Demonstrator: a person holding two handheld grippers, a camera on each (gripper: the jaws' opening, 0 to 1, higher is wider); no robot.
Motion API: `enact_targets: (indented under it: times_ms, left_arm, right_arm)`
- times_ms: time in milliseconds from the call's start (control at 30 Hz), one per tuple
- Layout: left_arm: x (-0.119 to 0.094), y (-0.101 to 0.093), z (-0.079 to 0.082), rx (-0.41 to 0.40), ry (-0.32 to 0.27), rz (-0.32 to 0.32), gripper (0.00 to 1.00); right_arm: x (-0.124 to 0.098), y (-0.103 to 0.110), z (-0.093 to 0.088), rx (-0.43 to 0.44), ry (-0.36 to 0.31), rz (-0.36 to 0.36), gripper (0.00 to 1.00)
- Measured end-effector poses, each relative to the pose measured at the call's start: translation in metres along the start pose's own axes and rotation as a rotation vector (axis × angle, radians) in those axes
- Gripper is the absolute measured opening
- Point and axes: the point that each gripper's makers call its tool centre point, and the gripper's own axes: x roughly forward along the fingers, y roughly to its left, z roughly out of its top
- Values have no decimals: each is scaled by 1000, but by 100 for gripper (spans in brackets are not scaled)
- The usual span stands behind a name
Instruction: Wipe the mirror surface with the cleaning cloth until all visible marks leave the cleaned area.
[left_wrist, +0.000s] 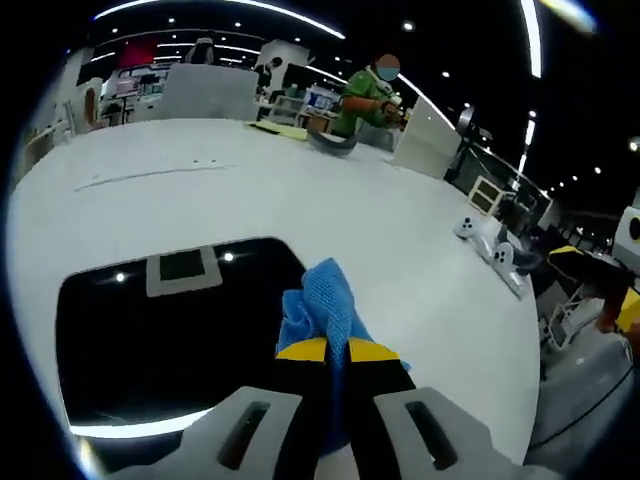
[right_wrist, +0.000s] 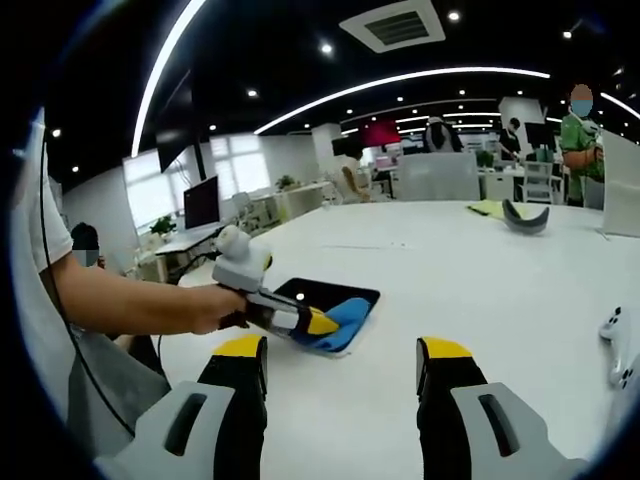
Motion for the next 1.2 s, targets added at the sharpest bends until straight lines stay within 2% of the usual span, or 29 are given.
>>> enact_targets:
  times_ms: [133, 200, 267, 467, 667, 733, 900, 1033, 1200]
  left_arm:
    - [-5, 1, 2, -77, -40, -27, 2]
    - [-9, 3, 8, -157, -88, -49, 2]
    - [-13, 6, 12, -216, -112, -65, 2]
    - [-24, 6, 19, -289, -162, -102, 2]
    - [-33, 11, 24, -305, -184, -100, 2]
    - [-38, 9, 31, -355, -217, -123, 2]
    - [-47, 8, 32, -325, -221, -107, 2]
    - [-60, 10, 28, -298, -226, -73, 2]
    - [-90, 29, 21, -320, -248, -22, 2]
  right_arm:
    - [0, -1, -1, 3, 0, -1, 58]
    - [1, 0, -1, 3, 0, 2, 58]
    - [3, 1, -1, 3, -1, 6, 58]
    - [5, 3, 0, 1, -4, 15, 58]
    - [5, 4, 0, 1, -3, 18, 58]
    - [6, 5, 0, 1, -4, 22, 58]
    - [8, 11, 1, 0, -5, 31, 58]
    - [8, 18, 2, 0, -4, 44, 58]
    - [10, 27, 1, 0, 8, 61, 58]
